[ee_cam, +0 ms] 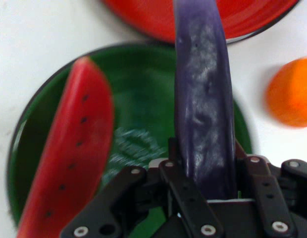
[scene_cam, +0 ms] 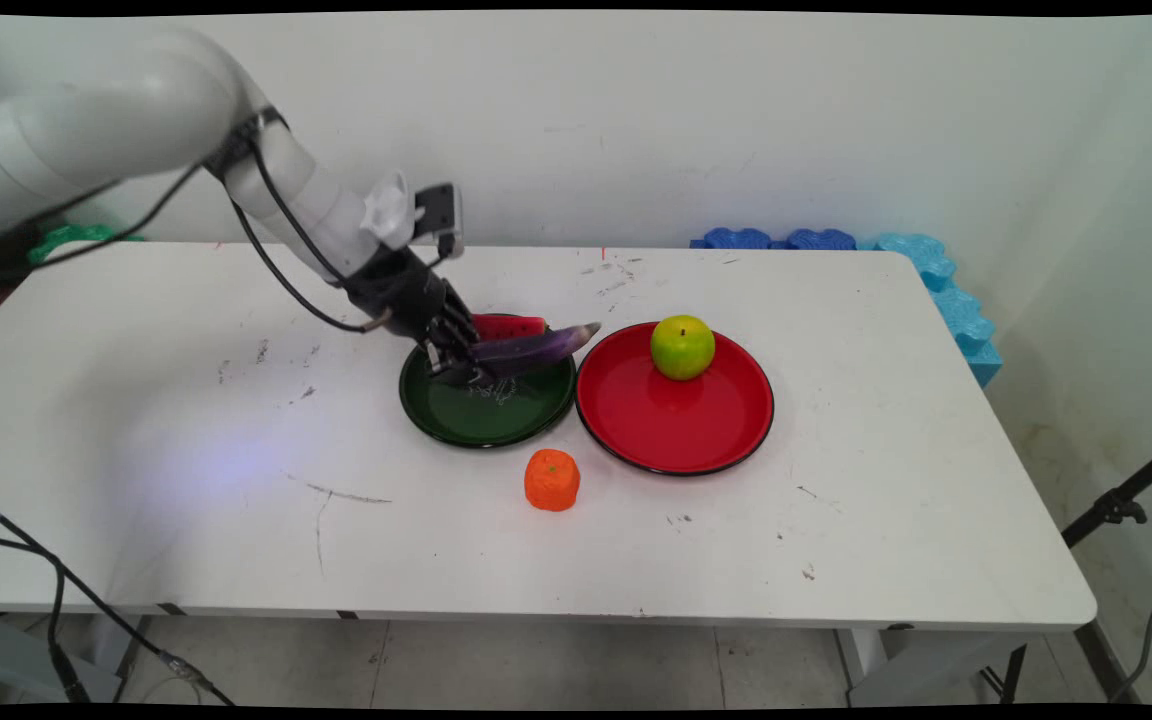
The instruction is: Place the picked object on the table
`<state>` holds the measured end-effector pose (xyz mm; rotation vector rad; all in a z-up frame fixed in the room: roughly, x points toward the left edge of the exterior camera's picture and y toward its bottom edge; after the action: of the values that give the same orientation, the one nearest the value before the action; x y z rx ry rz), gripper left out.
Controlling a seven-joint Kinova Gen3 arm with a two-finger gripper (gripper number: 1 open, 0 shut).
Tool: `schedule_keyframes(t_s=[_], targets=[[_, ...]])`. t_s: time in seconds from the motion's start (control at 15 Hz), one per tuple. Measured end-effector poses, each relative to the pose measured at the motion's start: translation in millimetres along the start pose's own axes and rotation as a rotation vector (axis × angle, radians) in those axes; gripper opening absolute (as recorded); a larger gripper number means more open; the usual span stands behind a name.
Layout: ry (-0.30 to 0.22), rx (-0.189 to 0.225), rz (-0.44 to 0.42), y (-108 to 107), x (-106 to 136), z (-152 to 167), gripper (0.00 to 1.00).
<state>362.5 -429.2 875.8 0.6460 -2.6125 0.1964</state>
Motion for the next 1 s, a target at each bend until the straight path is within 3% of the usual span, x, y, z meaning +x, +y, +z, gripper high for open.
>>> schedule_keyframes(t_s=[0.27,0.53,1.0], targets=[[0.054,-0.048,-0.015,35.7,22.7,-39.1,0.0],[0.075,-0.08,-0.023,64.7,29.7,-54.4,0.0],[0.048,-0.104,-0.03,113.9,13.2,-37.6,0.0]])
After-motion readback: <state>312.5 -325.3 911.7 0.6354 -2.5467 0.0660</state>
